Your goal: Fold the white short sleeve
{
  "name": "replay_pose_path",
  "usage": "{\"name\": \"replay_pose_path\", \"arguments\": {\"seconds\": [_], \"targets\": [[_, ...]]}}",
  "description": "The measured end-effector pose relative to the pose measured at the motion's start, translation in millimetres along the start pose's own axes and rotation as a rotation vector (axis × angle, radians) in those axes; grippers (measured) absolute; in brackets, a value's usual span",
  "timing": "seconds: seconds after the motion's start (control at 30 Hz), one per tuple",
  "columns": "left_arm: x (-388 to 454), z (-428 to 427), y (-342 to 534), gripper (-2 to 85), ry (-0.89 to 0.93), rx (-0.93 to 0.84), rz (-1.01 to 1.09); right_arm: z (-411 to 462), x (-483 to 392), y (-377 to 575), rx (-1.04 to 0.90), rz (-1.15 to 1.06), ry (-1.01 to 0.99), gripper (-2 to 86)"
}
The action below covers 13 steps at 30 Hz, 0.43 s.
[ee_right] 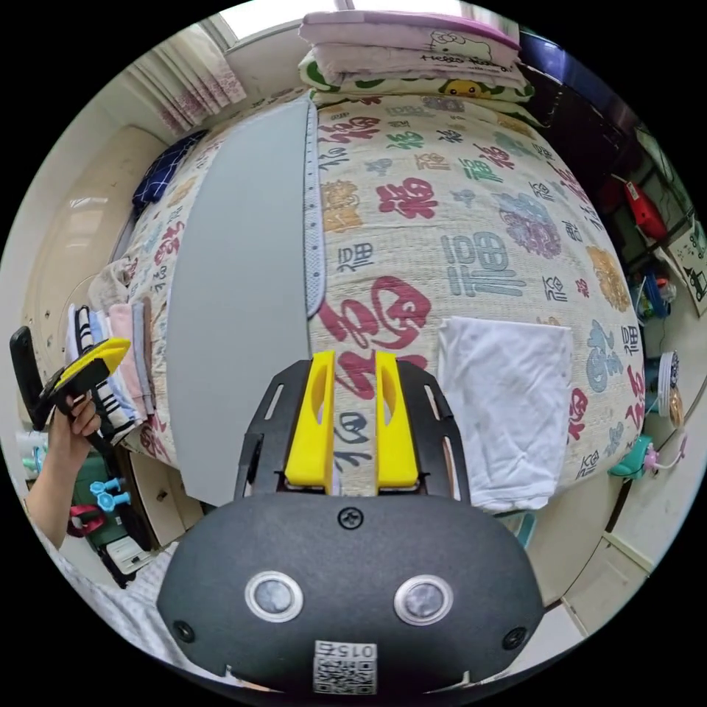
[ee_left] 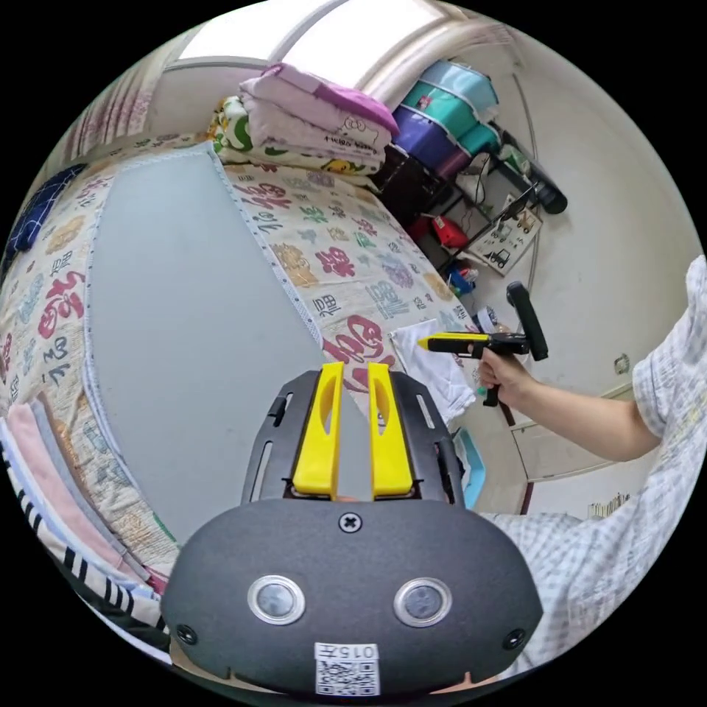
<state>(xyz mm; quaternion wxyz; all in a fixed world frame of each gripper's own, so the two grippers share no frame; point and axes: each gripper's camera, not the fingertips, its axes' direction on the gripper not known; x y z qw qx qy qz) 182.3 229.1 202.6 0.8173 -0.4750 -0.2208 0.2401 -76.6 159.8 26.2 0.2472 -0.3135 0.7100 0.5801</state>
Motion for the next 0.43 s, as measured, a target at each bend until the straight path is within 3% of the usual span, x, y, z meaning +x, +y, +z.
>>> {"name": "replay_pose_path", "arguments": {"seconds": [0.17,0.43], "targets": [[71,128,-120,6.0,0.034,-0.088,-0.053,-60,59,-47,-0.054,-0.038,0.133,9.3],[143,264,-256,5.7,0.041,-0.243,-0.095,-167,100,-84,-0.148,-0.069,0.080,6.6]]}}
